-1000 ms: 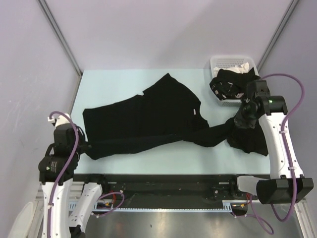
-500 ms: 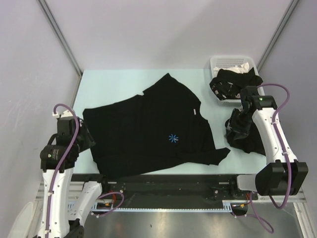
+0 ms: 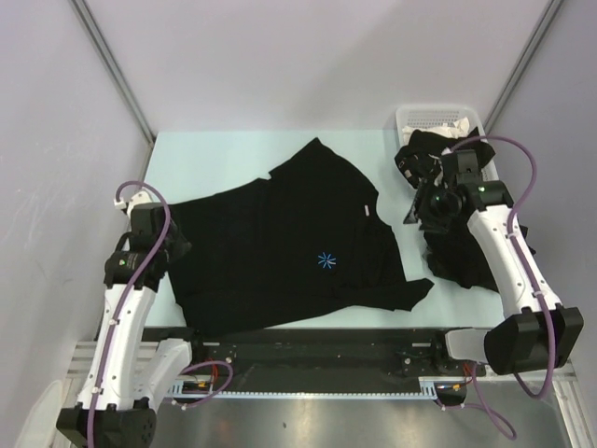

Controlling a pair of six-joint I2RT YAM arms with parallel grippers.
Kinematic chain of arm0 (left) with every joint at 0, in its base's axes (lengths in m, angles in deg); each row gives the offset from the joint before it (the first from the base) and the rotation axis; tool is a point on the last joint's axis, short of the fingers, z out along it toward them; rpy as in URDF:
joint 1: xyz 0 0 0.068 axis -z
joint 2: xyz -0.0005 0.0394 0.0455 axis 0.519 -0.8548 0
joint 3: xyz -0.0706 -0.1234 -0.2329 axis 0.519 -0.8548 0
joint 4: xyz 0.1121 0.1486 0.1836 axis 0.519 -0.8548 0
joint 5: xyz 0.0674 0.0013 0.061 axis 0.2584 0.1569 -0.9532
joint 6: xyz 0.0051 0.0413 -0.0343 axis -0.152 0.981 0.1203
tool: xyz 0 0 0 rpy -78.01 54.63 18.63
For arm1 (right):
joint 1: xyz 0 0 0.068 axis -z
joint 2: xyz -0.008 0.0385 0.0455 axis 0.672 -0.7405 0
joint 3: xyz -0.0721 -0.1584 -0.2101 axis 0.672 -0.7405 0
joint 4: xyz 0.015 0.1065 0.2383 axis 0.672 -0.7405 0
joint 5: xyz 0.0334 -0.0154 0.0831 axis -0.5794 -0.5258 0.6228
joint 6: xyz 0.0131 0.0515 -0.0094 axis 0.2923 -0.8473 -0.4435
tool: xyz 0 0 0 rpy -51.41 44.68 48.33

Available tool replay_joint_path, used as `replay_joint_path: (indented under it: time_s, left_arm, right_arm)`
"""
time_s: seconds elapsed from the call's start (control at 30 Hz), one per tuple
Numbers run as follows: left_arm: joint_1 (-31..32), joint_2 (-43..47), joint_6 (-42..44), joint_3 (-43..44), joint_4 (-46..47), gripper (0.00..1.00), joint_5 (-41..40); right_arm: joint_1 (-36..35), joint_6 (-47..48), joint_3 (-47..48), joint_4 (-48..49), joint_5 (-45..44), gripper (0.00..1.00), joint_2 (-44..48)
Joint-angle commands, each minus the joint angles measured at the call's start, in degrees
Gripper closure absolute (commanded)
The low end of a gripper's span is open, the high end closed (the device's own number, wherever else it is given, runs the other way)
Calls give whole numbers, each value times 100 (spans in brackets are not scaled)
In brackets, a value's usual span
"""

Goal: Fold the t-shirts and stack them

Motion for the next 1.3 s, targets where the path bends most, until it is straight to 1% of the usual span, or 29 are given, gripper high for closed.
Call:
replay_joint_path:
  time_s: [0.0, 0.03, 0.13, 0.17, 0.23, 0.27, 0.33, 0.37, 0.43, 0.47, 0.5, 0.53, 0.6, 0.63, 0.73, 0.77, 0.87, 1.0, 1.13, 1.27]
  left_arm:
    - [-9, 328, -171, -453, 1117, 66, -47]
    - [-9, 372, -162, -569, 1266, 66, -73]
    - [-9, 416, -127, -973, 1837, 68, -249]
    - [-9, 399, -118, -1070, 2178, 70, -293]
    - [-9, 259, -74, -1325, 2532, 74, -424]
    - [-9, 206, -66, -1395, 2855, 84, -477]
    - [0, -31, -83, -1493, 3130, 95, -714]
    - [0, -110, -83, -1493, 3375, 100, -785]
    - [0, -417, -83, -1449, 3570, 100, -952]
    - [0, -541, -83, -1388, 3727, 100, -970]
    - [0, -664, -83, -1344, 3790, 100, -979]
    - [0, -943, -118, -1282, 3825, 100, -961]
    - [0, -1235, -118, -1072, 3869, 100, -813]
    - [0, -1610, -109, -958, 3826, 100, -594]
    - [0, -2192, 31, -457, 3589, 100, -93]
    - [0, -2551, 66, -229, 3440, 100, -39]
    - [9, -2931, 154, -43, 3394, 100, 6]
    - [9, -3046, 286, -122, 3781, 100, 93]
    - [9, -3371, 409, 19, 3747, 100, 243]
    - [9, -3784, 444, 317, 3746, 100, 322]
  right_arm:
    - [-395, -72, 251, 1686, 73, 51, -32]
    - [-482, -90, 251, 2027, 108, 51, -129]
    - [-834, -169, 251, 2521, 160, 51, -541]
    - [-1018, -169, 242, 2636, 204, 52, -639]
    - [-1186, -161, 251, 2934, 161, 53, -850]
    - [-1256, -143, 251, 3049, 178, 55, -903]
    - [-1493, -21, 251, 3356, 3, 58, -982]
    - [-1546, 32, 251, 3462, -41, 62, -1078]
    - [-1696, 190, 251, 3769, -226, 72, -1211]
    - [-1722, 226, 251, 3867, -243, 81, -1359]
    - [-1766, 252, 251, 3963, -374, 85, -1448]
    - [-1767, 252, 260, 4138, -410, 92, -1536]
    - [-1784, 261, 260, 4428, -480, 97, -1808]
    - [-1801, 279, 269, 4508, -498, 100, -1913]
    - [-1828, 427, 391, 4764, -525, 100, -2335]
    - [-1828, 480, 444, 4799, -533, 100, -2441]
    - [-1872, 708, 699, 4896, -499, 100, -2889]
    - [-1916, 964, 963, 5019, -516, 100, -3346]
    - [-1907, 1087, 1174, 5107, -507, 100, -3750]
    - [-1942, 1192, 1332, 5256, -472, 100, -3953]
